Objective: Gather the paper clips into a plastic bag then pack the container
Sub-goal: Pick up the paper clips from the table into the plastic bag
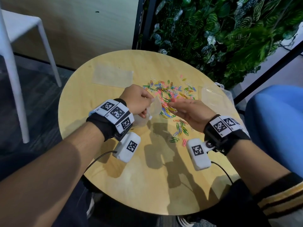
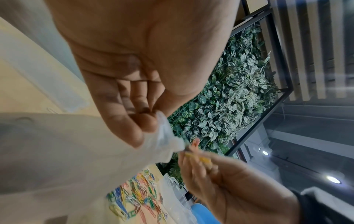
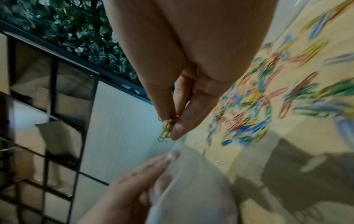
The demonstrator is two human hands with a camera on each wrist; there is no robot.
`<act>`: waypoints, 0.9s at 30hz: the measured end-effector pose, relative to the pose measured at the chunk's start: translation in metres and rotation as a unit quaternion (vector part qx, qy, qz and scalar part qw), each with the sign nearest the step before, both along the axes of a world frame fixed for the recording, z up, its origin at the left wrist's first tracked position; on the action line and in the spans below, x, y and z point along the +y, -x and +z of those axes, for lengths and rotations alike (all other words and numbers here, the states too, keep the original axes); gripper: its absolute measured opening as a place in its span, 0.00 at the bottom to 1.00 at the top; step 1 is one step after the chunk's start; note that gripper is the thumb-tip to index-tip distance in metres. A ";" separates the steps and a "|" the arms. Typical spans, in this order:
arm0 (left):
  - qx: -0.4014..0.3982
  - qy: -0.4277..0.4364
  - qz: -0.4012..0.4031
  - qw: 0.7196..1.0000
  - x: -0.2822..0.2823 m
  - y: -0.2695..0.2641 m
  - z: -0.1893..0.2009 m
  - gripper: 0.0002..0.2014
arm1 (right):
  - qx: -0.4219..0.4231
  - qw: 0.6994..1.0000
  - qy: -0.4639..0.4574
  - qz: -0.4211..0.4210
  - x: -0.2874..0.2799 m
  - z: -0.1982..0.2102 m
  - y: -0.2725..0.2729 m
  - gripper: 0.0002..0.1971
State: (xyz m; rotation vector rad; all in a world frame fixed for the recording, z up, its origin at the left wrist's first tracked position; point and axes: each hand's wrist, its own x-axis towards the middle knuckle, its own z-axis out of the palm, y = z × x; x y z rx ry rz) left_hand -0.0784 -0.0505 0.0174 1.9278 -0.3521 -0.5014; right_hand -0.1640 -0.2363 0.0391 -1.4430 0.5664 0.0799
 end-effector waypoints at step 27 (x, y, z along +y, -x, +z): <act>-0.007 0.041 -0.024 0.999 -0.007 0.016 -0.003 0.09 | -0.027 0.933 0.339 0.120 0.027 -0.004 0.005 0.06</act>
